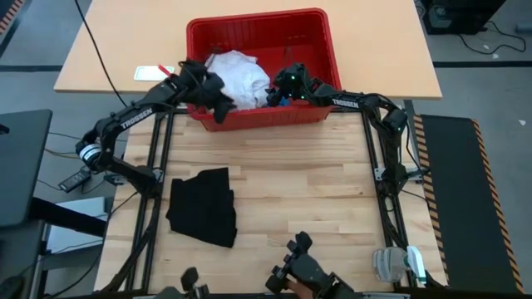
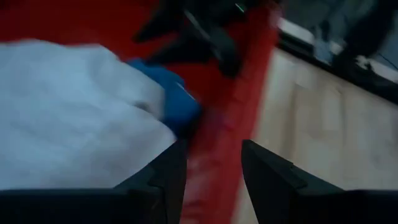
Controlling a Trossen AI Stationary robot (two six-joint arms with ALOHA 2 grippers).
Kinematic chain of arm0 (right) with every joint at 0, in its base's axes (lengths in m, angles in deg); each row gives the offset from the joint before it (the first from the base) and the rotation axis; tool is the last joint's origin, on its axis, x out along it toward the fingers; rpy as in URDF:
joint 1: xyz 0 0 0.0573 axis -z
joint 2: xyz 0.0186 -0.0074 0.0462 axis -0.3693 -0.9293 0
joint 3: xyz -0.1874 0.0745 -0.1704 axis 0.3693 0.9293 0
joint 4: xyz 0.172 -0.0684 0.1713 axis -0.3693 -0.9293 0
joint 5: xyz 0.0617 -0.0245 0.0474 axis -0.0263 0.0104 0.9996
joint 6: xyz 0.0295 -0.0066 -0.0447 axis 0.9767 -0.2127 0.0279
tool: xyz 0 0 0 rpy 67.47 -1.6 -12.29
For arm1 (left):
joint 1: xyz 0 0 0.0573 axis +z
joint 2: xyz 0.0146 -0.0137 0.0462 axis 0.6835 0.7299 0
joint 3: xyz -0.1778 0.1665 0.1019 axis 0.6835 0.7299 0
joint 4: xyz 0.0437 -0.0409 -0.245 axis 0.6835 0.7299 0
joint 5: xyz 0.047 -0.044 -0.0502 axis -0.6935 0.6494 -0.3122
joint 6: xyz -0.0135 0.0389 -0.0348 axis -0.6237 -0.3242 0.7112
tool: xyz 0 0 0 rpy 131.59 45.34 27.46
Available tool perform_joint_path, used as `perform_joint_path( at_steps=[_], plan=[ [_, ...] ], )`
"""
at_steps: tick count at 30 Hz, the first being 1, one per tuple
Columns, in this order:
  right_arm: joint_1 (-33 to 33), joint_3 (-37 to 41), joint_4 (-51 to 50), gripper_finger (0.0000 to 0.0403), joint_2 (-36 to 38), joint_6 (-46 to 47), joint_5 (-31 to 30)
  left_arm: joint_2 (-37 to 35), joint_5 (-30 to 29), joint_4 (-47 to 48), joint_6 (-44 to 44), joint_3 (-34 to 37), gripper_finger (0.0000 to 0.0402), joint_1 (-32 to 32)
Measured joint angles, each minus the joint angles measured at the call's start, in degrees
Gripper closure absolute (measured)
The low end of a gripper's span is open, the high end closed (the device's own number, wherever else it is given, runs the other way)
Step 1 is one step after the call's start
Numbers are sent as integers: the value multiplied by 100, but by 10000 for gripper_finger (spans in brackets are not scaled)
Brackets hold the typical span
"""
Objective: Fold laundry
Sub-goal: Fold the white shirt
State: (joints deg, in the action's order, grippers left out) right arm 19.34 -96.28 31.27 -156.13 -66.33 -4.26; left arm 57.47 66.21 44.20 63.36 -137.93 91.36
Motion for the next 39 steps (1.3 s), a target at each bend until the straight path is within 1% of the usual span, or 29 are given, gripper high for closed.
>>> perform_joint_path(
  at_steps=[3,8,12,15,18,23,26,33,37,39],
  plan=[
    [-61,2,17,176,62,164,2,106,-34,-259,-38,-15,247,196],
    [-168,2,81,176,367,1,-65,547,-185,-217,-98,-13,247,309],
    [-182,2,88,176,702,-207,-281,1013,-818,-244,-97,-13,244,276],
    [-154,2,62,176,933,-301,-435,1323,-806,-192,-84,-25,237,275],
    [-142,2,24,176,1133,-312,-558,1576,-639,-231,-13,-42,228,289],
    [-146,2,-78,176,1431,-312,-560,1753,-616,-367,-236,-61,222,296],
    [-173,2,-227,176,1560,-312,-563,1787,-726,-675,-277,-60,221,302],
    [-235,2,-907,176,1996,-247,-584,1811,-754,-1169,-336,-30,221,335],
    [-235,2,-1240,176,2191,-253,-859,1819,-844,-1373,-320,-24,221,339],
    [-209,0,-1305,176,2238,-255,-876,1827,-914,-1438,-322,-21,221,346]
  ],
)
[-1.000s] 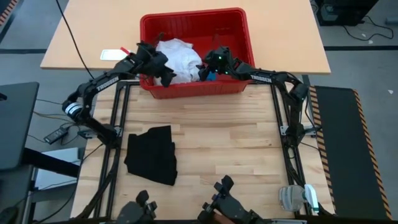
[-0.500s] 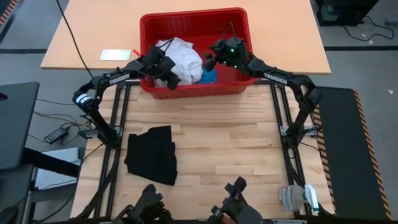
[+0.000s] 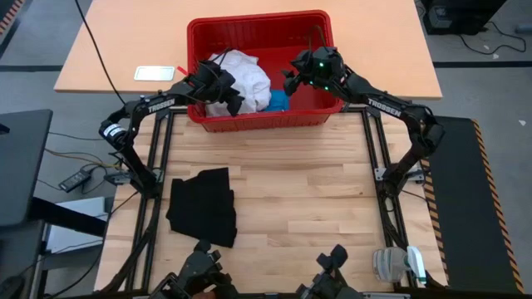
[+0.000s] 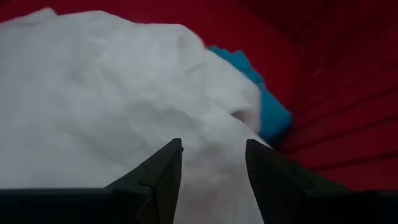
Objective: Fold laundry
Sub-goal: Fold the white shirt
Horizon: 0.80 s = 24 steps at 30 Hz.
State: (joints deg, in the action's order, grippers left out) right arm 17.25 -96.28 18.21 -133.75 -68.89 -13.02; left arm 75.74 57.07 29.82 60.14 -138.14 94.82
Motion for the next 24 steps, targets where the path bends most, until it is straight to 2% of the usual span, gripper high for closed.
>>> perform_joint_path(
  at_steps=[5,7,11,15,24],
  plan=[
    [47,0,-72,176,4,-2,2,51,-721,-243,-151,38,221,34],
    [57,0,-69,176,4,-2,3,83,-759,-428,73,64,221,43],
    [71,0,-67,176,3,-4,5,-16,-689,-822,572,-193,221,50],
    [152,0,-63,176,2,-26,21,65,-552,-910,485,-323,221,26],
    [351,0,-61,176,2,-35,24,1013,-74,-807,658,-326,225,22]
  ],
)
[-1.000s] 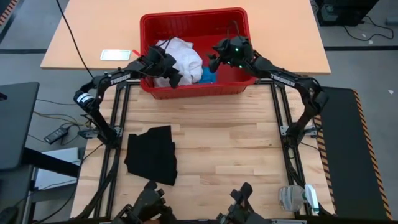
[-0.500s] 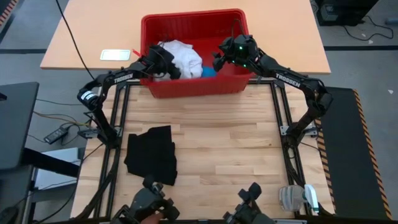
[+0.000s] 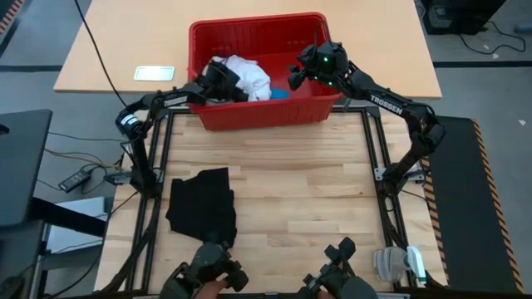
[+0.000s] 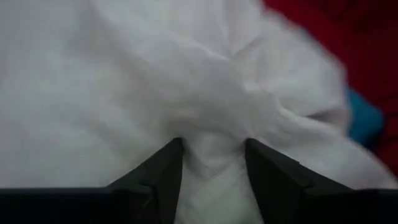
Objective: Fold laundry
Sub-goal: Fold the white shirt
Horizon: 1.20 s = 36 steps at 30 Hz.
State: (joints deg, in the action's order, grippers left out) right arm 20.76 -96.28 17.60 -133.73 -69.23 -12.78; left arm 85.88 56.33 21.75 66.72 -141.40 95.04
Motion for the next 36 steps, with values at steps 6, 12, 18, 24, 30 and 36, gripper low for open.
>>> perform_joint_path(
  at_steps=[6,12,18,24,30,36],
  plan=[
    [49,0,-35,176,0,14,39,337,-71,-22,90,-7,290,19],
    [53,0,-81,176,0,251,24,309,42,-6,21,-43,391,114],
    [50,0,-92,176,-2,562,24,-122,567,182,13,-644,398,275],
    [35,0,-146,180,9,1080,31,-774,1051,305,-286,-1247,400,175],
    [-104,-2,-615,200,328,1433,-131,-1297,1947,327,-459,-1672,400,-2],
    [-278,-2,-1061,213,912,1517,-304,-1758,3096,233,-697,-1975,401,-333]
  ],
)
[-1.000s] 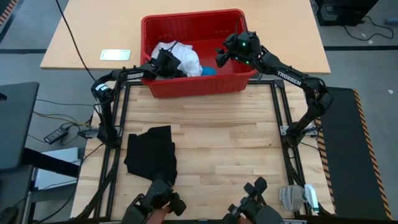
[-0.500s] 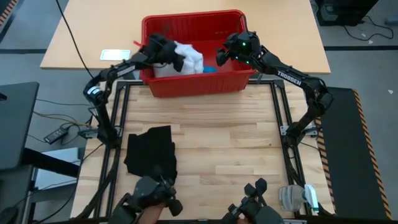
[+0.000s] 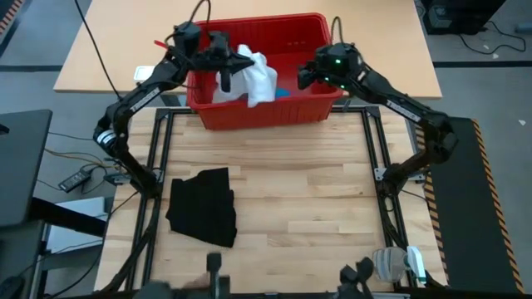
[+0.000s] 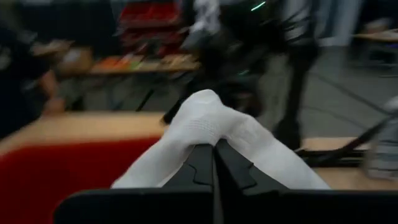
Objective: Fold laundry
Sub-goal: Fold the white shirt
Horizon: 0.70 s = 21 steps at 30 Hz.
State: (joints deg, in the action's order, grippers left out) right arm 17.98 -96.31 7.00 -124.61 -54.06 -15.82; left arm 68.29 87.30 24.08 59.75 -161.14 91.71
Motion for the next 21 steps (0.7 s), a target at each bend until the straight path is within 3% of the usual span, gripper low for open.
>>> perform_joint_path(
  at_steps=[4,13,21],
  plan=[
    [-67,-2,-74,214,349,158,144,-352,534,-374,0,-36,401,-252],
    [-125,-2,-490,214,614,177,1540,-894,1068,-602,215,-36,401,-906],
    [-531,-2,-875,219,664,72,1515,-948,1063,-2252,1484,-36,401,-1651]
  ],
)
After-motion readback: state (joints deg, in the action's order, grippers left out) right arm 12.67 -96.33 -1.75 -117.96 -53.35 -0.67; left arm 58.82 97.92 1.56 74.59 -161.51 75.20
